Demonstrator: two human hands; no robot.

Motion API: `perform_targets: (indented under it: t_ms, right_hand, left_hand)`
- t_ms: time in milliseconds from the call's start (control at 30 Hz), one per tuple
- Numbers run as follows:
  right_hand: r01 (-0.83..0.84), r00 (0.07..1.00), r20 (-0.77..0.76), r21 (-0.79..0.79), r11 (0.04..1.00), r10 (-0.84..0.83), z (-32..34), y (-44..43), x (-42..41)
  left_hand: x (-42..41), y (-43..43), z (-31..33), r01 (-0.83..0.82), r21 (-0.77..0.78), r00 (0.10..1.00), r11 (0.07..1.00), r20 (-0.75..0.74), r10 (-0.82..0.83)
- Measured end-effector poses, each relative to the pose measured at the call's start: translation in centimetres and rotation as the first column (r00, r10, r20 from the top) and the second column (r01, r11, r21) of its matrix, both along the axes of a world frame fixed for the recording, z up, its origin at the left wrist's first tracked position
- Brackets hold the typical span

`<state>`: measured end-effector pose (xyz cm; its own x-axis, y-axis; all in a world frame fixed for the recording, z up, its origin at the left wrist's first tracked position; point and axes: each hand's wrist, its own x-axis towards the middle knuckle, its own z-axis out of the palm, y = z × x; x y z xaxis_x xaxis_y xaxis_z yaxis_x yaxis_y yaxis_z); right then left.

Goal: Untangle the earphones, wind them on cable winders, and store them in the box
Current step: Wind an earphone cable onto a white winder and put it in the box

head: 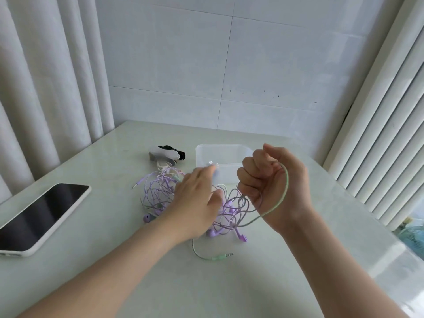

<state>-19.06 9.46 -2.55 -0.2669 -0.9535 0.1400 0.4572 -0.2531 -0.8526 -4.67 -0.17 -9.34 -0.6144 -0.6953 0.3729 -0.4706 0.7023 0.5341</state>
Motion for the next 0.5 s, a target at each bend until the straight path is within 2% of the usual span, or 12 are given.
perform_targets:
  t_ms: [100,300,400,500]
  right_hand:
    - [0.031,0.996,-0.082,-0.019,0.999,-0.032,-0.1,0.2,-0.3]
    - [0.116,0.933,-0.333,-0.078,0.99,-0.136,-0.2,0.1,-0.4]
    - [0.195,0.836,-0.503,-0.098,0.976,-0.218,-0.5,-0.1,-0.3]
    - [0.315,0.717,-0.64,-0.059,0.947,-0.278,-0.6,-0.2,-0.4]
  left_hand:
    - [0.1,-0.6,0.6,-0.115,0.119,0.968,0.986,-0.209,0.138]
    - [0.9,-1.1,1.5,-0.159,0.147,0.94,0.976,-0.281,0.195]
    - [1.2,-1.1,2.0,-0.214,0.141,0.937,0.967,-0.25,0.244]
    - [1.4,-1.3,2.2,-0.271,0.051,0.956,0.961,-0.106,0.275]
